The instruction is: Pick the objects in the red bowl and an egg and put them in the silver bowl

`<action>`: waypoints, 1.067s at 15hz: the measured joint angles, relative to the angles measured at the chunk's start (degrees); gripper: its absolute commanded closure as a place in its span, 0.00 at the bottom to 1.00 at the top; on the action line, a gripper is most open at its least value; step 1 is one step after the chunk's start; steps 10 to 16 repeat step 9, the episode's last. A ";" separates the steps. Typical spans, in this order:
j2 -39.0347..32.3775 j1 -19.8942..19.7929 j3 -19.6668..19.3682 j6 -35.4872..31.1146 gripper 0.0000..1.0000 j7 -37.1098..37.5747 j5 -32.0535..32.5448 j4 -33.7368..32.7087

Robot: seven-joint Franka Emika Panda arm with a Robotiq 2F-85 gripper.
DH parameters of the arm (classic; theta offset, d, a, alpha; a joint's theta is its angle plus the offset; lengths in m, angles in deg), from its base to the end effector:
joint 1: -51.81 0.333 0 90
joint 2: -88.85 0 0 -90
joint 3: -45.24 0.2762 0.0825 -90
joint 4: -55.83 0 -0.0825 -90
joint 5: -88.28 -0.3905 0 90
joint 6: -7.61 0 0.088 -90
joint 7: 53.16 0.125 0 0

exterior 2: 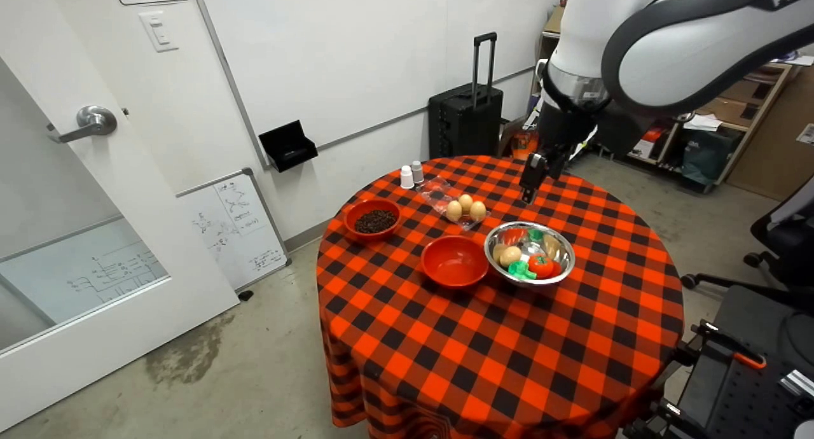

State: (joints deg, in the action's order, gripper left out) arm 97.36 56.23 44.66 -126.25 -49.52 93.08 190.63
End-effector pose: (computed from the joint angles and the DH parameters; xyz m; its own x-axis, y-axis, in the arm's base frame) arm 0.5071 0.0316 0.3415 0.9891 0.0609 0.1338 0.0536 -0.9969 0.0576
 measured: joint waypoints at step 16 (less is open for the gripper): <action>6.61 0.00 0.10 12.01 0.00 -7.21 -0.75 -0.12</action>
